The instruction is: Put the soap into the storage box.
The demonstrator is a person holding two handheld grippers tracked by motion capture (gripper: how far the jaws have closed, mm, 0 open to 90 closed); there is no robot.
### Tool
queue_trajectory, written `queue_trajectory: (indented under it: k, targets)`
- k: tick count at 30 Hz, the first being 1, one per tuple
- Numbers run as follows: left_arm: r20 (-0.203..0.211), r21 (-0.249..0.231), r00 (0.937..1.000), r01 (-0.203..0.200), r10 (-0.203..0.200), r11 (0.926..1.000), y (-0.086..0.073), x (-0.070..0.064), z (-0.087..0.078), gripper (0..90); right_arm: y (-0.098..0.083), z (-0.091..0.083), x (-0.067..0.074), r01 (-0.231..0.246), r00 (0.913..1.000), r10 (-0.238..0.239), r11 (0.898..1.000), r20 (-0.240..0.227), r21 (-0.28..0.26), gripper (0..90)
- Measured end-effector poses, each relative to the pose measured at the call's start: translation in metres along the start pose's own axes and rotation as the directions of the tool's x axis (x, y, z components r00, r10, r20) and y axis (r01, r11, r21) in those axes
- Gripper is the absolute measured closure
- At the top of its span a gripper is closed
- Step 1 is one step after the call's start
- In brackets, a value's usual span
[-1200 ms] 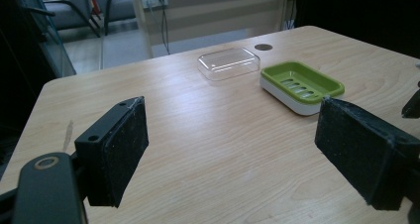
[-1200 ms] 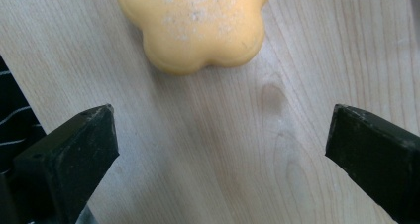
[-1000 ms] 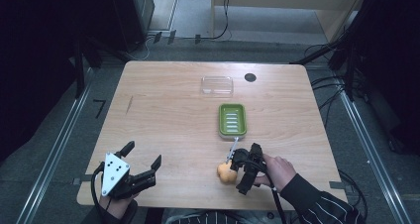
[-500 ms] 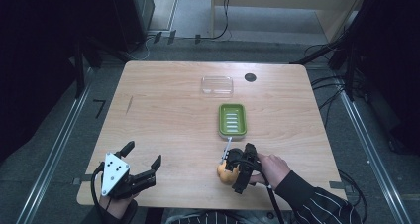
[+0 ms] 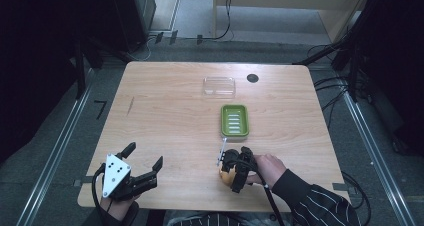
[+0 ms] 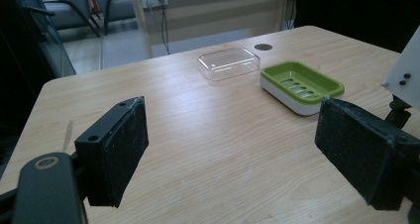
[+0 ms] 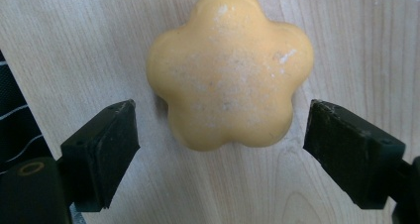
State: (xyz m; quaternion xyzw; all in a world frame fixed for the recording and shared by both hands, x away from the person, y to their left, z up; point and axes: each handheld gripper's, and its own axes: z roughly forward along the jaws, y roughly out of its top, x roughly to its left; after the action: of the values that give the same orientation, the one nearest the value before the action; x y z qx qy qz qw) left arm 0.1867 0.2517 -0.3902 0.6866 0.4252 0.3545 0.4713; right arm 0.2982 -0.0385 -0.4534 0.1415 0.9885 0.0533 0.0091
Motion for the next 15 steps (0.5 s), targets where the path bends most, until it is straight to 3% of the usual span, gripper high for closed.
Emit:
queue_trajectory:
  k: [15]
  targets:
    - [0.002,-0.002,1.0000,0.003,-0.003,1.0000,0.0000,0.0003,-0.0001,13.7,0.0069,0.0049,0.0012,-0.010,0.9998,0.010,1.000,0.017,0.011,32.7]
